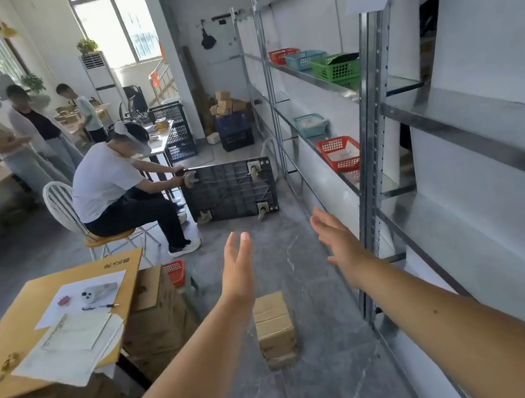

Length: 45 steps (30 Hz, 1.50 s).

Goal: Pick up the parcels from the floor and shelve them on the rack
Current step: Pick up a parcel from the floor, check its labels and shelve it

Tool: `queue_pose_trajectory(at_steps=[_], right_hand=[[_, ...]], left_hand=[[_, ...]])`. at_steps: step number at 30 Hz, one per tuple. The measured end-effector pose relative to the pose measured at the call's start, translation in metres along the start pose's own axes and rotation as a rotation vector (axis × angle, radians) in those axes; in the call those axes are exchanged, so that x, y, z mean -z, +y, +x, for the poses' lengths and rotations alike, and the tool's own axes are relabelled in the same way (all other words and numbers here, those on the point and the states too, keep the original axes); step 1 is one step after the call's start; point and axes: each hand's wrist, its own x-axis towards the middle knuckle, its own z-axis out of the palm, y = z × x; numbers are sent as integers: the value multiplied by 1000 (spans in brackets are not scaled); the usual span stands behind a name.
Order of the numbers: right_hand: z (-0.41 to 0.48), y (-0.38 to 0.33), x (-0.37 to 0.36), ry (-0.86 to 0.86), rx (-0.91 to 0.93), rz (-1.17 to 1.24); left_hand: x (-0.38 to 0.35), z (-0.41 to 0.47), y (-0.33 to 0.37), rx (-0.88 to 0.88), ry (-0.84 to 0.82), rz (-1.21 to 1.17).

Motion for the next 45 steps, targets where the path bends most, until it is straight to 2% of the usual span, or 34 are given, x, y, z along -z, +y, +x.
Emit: queue_pose_trajectory(at_steps=[17,36,45], right_hand=[[37,73,14,-47,-144,39],[148,116,-92,-19,-289,99],[189,149,-105,11,-385,114]], left_hand=[[-33,32,-79,184,102,-20],[54,169,-125,366,167,-112],[75,215,-159,479,175,-85]])
